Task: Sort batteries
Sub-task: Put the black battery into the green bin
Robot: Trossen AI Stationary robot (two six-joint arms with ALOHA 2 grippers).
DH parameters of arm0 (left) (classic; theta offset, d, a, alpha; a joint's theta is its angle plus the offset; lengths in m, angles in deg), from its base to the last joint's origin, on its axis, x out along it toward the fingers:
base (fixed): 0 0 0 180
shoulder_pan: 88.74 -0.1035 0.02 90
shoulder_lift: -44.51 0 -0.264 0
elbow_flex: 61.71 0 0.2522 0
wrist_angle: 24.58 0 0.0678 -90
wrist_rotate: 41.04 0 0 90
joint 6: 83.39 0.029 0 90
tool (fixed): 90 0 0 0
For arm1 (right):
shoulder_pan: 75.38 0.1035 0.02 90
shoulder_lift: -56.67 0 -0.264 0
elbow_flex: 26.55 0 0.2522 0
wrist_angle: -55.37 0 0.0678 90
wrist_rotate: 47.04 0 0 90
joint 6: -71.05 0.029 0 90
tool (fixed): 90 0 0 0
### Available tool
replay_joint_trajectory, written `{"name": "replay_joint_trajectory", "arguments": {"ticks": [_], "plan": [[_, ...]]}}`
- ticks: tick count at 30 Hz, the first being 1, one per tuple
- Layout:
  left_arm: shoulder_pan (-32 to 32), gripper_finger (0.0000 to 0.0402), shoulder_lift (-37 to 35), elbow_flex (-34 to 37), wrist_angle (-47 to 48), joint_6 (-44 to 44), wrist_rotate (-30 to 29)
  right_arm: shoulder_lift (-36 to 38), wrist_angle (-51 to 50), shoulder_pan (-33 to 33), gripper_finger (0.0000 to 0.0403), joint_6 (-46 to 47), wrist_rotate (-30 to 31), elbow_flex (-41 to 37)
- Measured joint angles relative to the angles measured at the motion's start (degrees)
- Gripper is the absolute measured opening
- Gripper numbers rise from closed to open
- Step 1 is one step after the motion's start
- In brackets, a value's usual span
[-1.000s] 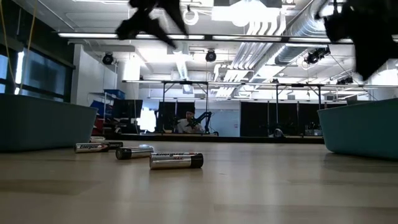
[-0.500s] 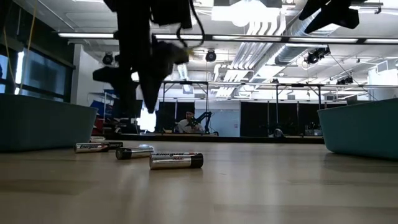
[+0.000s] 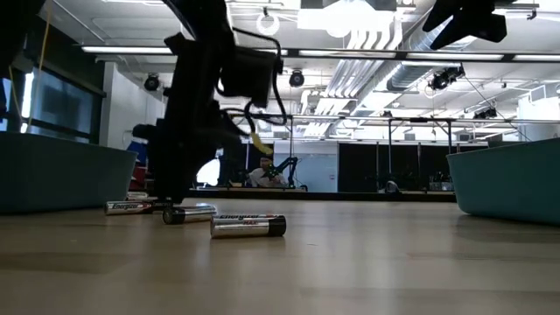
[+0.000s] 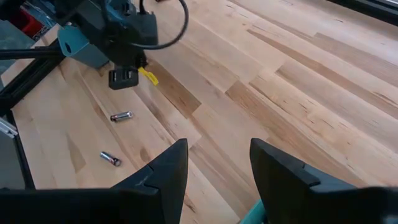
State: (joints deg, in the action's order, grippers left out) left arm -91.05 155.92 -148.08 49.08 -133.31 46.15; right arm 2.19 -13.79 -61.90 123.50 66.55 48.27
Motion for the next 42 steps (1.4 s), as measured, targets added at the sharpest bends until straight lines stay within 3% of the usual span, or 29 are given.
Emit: {"name": "replay_joint_trajectory", "arguments": {"ticks": [7,12,19,24,30,35,38,42], "plan": [[-0.04,0.0092,2.02,-0.13,-0.04,0.73,-0.24,0.00,0.00,0.00,0.0167,0.00,0.00,0.00],[-0.02,0.0028,1.94,-0.14,-0.97,2.76,-0.06,0.00,0.00,0.01,0.0167,-0.02,0.02,-0.02],[-1.04,0.0025,-3.11,-1.43,-7.74,1.66,1.69,0.00,0.70,2.43,0.0167,-8.45,0.20,-0.07],[-1.05,0.0025,-12.13,-2.73,-26.40,-2.25,-2.85,0.00,6.26,5.97,0.0167,-19.92,-0.05,-0.09],[1.13,0.0024,-20.17,-2.77,-57.55,2.46,-10.92,1.80,30.87,7.43,0.0167,-28.35,-1.78,-9.15],[4.17,0.0024,-20.93,-2.79,-81.91,15.03,-11.05,0.21,59.85,4.77,0.0167,-27.89,-1.25,-17.18],[5.86,0.0024,-20.33,-2.81,-88.63,19.33,-10.98,-1.37,72.45,3.00,0.0167,-28.55,-1.62,-18.82],[7.28,0.0024,-20.25,-2.77,-88.62,20.17,-12.84,-2.32,76.16,1.22,0.0167,-29.51,-2.30,-16.96]]}}
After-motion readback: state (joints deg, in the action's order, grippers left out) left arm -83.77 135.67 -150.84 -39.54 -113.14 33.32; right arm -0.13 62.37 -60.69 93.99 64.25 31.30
